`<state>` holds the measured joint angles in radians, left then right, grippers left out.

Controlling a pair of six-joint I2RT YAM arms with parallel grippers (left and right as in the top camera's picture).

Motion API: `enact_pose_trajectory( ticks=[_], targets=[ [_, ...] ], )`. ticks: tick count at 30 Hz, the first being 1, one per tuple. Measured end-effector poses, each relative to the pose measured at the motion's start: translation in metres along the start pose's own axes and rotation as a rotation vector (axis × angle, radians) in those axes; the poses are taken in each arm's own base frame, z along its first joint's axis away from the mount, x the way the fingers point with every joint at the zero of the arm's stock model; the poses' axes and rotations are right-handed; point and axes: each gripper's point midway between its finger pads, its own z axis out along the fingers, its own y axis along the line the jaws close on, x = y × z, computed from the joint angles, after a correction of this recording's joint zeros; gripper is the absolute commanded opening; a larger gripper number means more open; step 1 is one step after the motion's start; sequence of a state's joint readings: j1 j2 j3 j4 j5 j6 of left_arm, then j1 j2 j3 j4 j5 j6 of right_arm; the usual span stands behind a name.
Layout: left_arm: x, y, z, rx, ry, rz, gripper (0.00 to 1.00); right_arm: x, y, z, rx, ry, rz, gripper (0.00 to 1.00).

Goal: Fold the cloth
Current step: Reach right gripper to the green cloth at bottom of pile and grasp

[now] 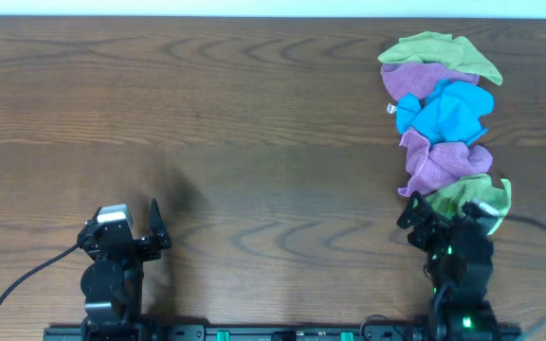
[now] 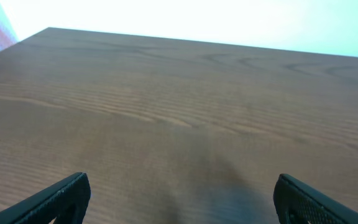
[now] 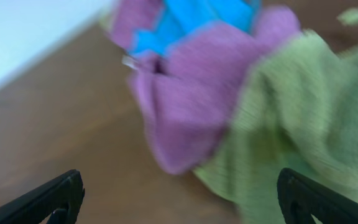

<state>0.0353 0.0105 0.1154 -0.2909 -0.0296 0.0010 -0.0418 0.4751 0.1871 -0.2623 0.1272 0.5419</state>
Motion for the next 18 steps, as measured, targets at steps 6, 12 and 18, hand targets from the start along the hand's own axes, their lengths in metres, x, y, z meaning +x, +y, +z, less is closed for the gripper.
enact_pose_trajectory(
  ticks=[6,12,18],
  targets=[
    [0.0,0.0,0.0,0.0,0.0,0.0,0.95,-0.029,-0.028,0.02,0.219,0.121,0.0,0.99],
    [0.0,0.0,0.0,0.0,0.0,0.0,0.95,-0.046,-0.071,0.035,0.442,0.244,0.117,0.99],
    [0.0,0.0,0.0,0.0,0.0,0.0,0.95,-0.029,-0.101,0.04,0.549,0.313,0.21,0.99]
  ],
)
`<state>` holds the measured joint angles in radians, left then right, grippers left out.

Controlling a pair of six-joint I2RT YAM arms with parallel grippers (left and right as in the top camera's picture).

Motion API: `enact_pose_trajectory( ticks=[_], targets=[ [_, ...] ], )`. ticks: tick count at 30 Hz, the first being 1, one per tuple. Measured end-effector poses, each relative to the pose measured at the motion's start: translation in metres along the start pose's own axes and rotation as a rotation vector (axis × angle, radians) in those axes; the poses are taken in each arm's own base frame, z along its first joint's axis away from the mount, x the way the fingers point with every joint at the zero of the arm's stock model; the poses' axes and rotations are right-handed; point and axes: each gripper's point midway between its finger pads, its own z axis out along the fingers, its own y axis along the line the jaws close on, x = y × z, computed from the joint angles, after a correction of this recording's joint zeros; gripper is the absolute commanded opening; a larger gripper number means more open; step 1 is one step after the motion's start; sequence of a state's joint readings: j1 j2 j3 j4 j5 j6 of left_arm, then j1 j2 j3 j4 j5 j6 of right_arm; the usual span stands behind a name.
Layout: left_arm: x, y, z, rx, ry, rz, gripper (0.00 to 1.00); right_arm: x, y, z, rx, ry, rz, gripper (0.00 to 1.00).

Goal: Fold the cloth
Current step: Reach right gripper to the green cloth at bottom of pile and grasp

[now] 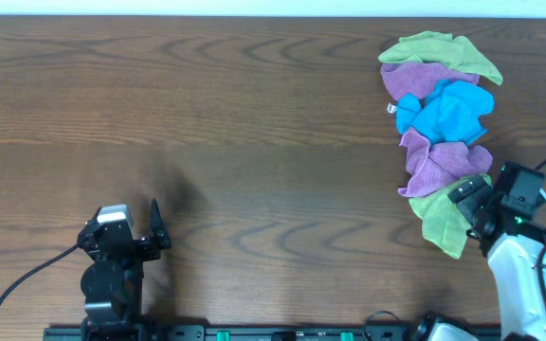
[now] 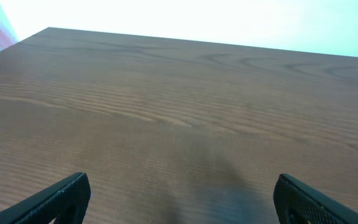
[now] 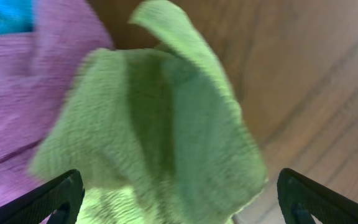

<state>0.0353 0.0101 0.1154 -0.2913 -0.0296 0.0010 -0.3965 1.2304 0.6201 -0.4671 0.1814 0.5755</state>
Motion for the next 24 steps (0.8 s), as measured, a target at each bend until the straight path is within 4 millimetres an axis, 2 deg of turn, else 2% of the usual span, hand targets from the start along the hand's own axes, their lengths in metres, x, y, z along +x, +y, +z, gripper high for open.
enact_pose_trajectory(
  ticks=[1,3,4,6,7,8,13,16,21,24],
  targets=[
    [0.0,0.0,0.0,0.0,0.0,0.0,0.95,0.001,-0.003,0.002,0.012,0.007,0.01,0.97],
    [0.0,0.0,0.0,0.0,0.0,0.0,0.96,0.001,-0.007,0.003,0.026,0.01,0.021,0.77],
    [0.0,0.0,0.0,0.0,0.0,0.0,0.96,0.0,-0.009,0.003,0.03,0.007,0.039,0.55],
    [0.0,0.0,0.0,0.0,0.0,0.0,0.95,-0.002,-0.01,0.004,0.034,0.003,0.045,0.26],
    [0.0,0.0,0.0,0.0,0.0,0.0,0.95,-0.002,-0.01,0.004,0.034,0.001,0.047,0.06],
    [0.0,0.0,0.0,0.0,0.0,0.0,0.95,-0.002,-0.011,0.004,0.035,0.001,0.046,0.02],
    [0.0,0.0,0.0,0.0,0.0,0.0,0.96,0.002,-0.011,0.008,0.039,0.022,0.06,0.01],
    [0.0,0.0,0.0,0.0,0.0,0.0,0.95,0.009,0.0,0.008,-0.022,0.065,0.065,0.01],
    [0.0,0.0,0.0,0.0,0.0,0.0,0.95,0.021,0.037,-0.003,-0.226,0.168,0.066,0.01],
    [0.0,0.0,0.0,0.0,0.0,0.0,0.95,0.021,0.073,-0.03,-0.415,0.197,0.03,0.01]
  ],
)
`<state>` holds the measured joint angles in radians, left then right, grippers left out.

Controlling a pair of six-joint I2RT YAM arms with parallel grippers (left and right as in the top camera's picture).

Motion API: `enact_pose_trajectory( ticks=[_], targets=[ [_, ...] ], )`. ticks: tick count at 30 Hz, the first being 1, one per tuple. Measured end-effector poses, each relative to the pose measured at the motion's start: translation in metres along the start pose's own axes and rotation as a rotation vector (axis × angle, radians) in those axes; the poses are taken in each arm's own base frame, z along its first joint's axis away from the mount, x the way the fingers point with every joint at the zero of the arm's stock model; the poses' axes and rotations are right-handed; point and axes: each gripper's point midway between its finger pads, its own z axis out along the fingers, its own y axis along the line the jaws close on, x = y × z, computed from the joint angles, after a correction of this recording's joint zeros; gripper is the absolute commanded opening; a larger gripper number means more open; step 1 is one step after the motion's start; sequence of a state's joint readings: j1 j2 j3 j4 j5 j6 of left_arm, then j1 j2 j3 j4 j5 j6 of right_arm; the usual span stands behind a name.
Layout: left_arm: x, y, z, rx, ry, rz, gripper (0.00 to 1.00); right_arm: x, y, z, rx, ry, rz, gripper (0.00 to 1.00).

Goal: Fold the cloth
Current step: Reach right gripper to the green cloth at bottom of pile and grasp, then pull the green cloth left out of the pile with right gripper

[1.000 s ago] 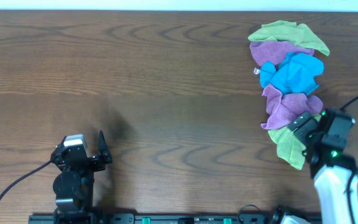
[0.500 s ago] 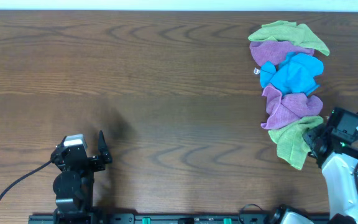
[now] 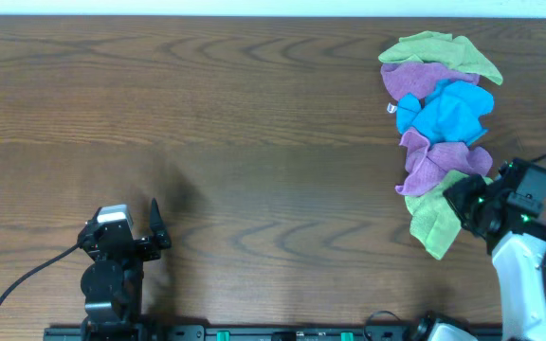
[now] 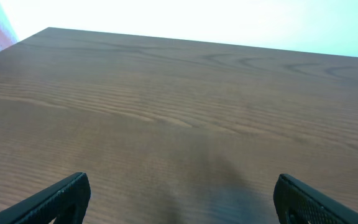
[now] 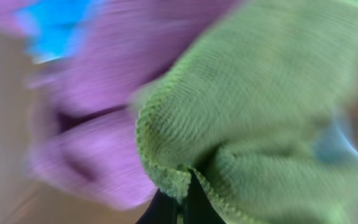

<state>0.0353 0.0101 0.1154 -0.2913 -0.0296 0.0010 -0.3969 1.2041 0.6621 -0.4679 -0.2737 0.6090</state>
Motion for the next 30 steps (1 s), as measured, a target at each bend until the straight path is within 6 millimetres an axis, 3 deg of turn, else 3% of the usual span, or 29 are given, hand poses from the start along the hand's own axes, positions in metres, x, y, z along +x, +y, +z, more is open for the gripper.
enact_pose_trajectory(
  ticks=[3,6,10,13,16,20,27,30],
  targets=[
    [0.0,0.0,0.0,0.0,0.0,0.0,0.95,0.007,0.046,-0.02,-0.169,0.016,-0.082,0.01],
    [0.0,0.0,0.0,0.0,0.0,0.0,0.95,0.021,0.099,-0.055,-0.355,0.016,-0.203,0.02],
    [0.0,0.0,0.0,0.0,0.0,0.0,0.95,0.045,0.153,-0.103,-0.557,0.024,-0.329,0.01],
    [0.0,0.0,0.0,0.0,0.0,0.0,0.95,0.076,0.203,-0.147,-0.755,0.048,-0.457,0.02],
    [0.0,0.0,0.0,0.001,0.0,0.0,0.95,0.104,0.234,-0.166,-0.88,0.081,-0.539,0.02],
    [0.0,0.0,0.0,0.0,0.0,0.0,0.96,0.153,0.262,-0.163,-0.954,0.188,-0.606,0.01],
    [0.0,0.0,0.0,0.0,0.0,0.0,0.95,0.216,0.315,-0.141,-1.079,0.287,-0.619,0.02],
    [0.0,0.0,0.0,0.0,0.0,0.0,0.95,0.244,0.328,-0.13,-1.1,0.358,-0.607,0.01]
  ],
)
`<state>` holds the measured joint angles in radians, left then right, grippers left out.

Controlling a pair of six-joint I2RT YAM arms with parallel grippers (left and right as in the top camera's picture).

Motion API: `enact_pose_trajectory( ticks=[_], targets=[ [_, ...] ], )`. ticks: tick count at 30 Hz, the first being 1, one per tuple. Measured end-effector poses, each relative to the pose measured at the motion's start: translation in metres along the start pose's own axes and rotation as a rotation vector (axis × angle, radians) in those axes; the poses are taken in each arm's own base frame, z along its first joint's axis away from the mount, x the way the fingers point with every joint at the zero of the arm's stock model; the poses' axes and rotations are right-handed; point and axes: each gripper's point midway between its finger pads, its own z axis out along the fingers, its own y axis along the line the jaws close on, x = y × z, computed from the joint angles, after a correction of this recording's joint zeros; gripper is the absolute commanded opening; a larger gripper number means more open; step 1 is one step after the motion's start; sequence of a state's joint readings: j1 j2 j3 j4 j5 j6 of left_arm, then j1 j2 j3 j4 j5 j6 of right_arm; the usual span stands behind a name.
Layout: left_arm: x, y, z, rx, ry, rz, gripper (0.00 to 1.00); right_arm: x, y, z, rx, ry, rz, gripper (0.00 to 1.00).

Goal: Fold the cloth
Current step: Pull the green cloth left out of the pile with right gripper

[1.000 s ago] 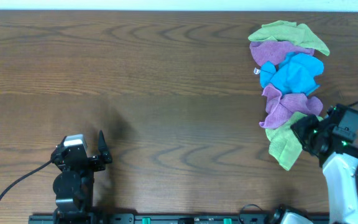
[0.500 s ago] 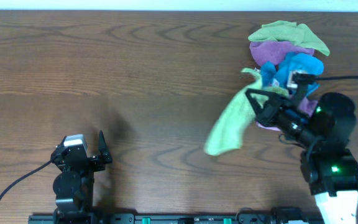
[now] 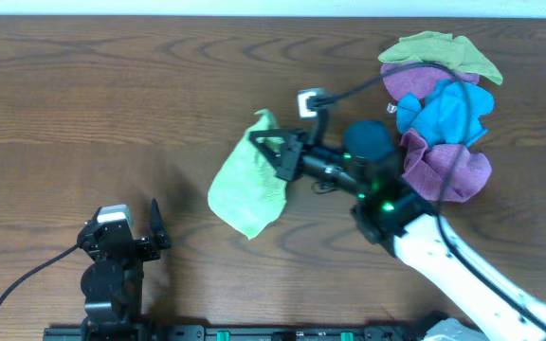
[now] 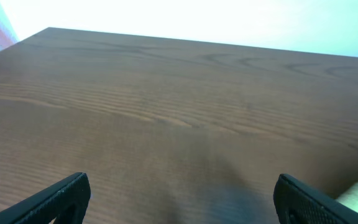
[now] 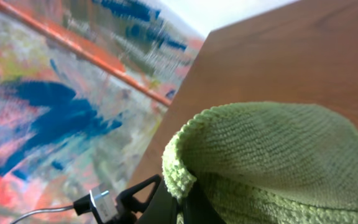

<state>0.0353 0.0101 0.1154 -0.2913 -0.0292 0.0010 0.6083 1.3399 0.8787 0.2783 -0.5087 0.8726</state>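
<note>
A light green cloth hangs crumpled over the middle of the table, held at its upper right edge by my right gripper, which is shut on it. In the right wrist view the green cloth fills the lower frame, pinched between the closed fingertips. My left gripper rests at the front left, open and holding nothing; its two fingers stand wide apart over bare wood. A pale corner of the cloth shows at the left wrist view's right edge.
A heap of cloths lies at the back right: green, purple, blue and purple. My right arm stretches diagonally from the front right. The wooden table runs to a white far edge.
My right gripper, shut on the green cloth, has moved from the heap's near end at the right to the middle of the table, and the cloth now hangs apart from the heap.
My right gripper first sat open at the front right below the heap's green cloth. Then it stood open beside that cloth. Then it was shut on it, still at the heap. Now the cloth is held over the table's middle. The left arm stayed still throughout.
</note>
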Motion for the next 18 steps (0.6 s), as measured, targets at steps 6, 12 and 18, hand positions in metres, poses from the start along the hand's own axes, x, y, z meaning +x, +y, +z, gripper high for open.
enact_pose_trajectory(
  ticks=[6,12,18],
  targets=[
    [0.0,0.0,0.0,0.0,0.0,0.0,0.95,-0.011,-0.021,0.008,0.117,0.029,0.072,0.02],
    [0.0,0.0,0.0,0.0,0.0,0.0,0.95,-0.031,-0.142,-0.067,0.674,-0.105,0.337,0.62],
    [0.0,0.0,0.0,0.0,0.0,0.0,0.95,-0.052,-0.182,-0.103,0.834,-0.223,0.364,0.99]
  ],
)
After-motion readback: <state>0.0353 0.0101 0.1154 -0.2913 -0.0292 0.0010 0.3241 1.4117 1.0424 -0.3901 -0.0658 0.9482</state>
